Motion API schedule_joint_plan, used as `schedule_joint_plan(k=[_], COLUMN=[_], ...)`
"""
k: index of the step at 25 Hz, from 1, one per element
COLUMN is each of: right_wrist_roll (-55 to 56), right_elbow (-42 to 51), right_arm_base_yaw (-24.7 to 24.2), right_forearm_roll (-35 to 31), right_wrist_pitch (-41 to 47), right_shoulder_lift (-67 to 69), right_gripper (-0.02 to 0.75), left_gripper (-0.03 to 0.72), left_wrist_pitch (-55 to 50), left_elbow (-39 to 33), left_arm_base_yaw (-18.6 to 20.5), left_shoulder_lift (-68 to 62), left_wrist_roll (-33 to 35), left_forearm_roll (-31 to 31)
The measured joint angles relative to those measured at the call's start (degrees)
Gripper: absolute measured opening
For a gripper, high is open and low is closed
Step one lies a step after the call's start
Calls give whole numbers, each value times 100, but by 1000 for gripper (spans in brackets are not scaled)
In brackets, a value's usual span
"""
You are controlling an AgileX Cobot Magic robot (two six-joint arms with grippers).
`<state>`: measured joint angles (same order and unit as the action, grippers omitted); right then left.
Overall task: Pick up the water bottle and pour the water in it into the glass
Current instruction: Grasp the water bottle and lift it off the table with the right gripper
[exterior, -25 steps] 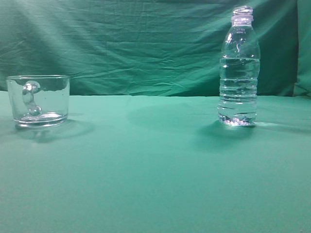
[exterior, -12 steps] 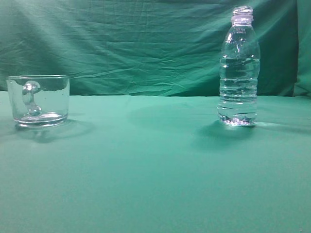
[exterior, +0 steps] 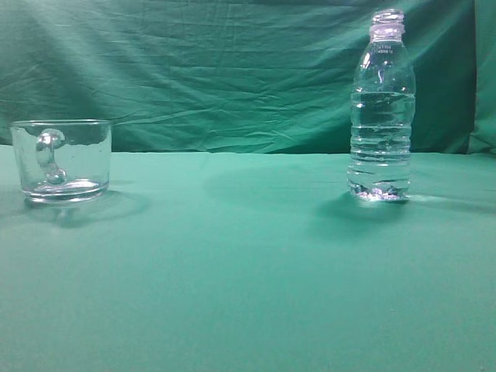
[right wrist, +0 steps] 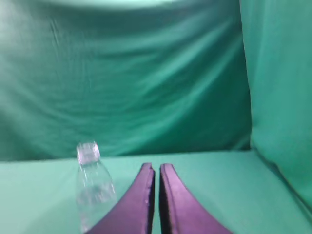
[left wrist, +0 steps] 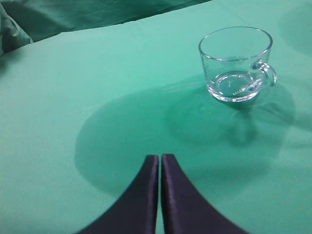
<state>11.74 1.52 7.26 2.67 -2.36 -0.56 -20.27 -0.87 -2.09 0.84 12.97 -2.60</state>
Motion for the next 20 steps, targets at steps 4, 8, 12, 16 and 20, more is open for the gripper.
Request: schedule_joint_plan(k=[4,8,12,16,20], right_wrist_roll=[284,320,320,320,320], right_elbow=[-96,-546,-888,-1074,-1145], right_arm_base_yaw=[0,0,0,0,0], right_forearm_roll=[-15,-28,-28,-28,127], right_wrist_pitch=[-330,-213,-213,-255,-725], right_shoulder_lift=[0,614,1470,2386,3282], right_gripper=[0,0,0,0,0], left_gripper=[0,0,0,0,0], left_wrist_pitch=[0,0,0,0,0], left_elbow=[0,0,0,0,0], left_arm_base_yaw=[0,0,0,0,0], left_shoulder_lift=[0,0,0,0,0], left_wrist_roll=[0,0,0,0,0], left_forearm_roll=[0,0,0,0,0])
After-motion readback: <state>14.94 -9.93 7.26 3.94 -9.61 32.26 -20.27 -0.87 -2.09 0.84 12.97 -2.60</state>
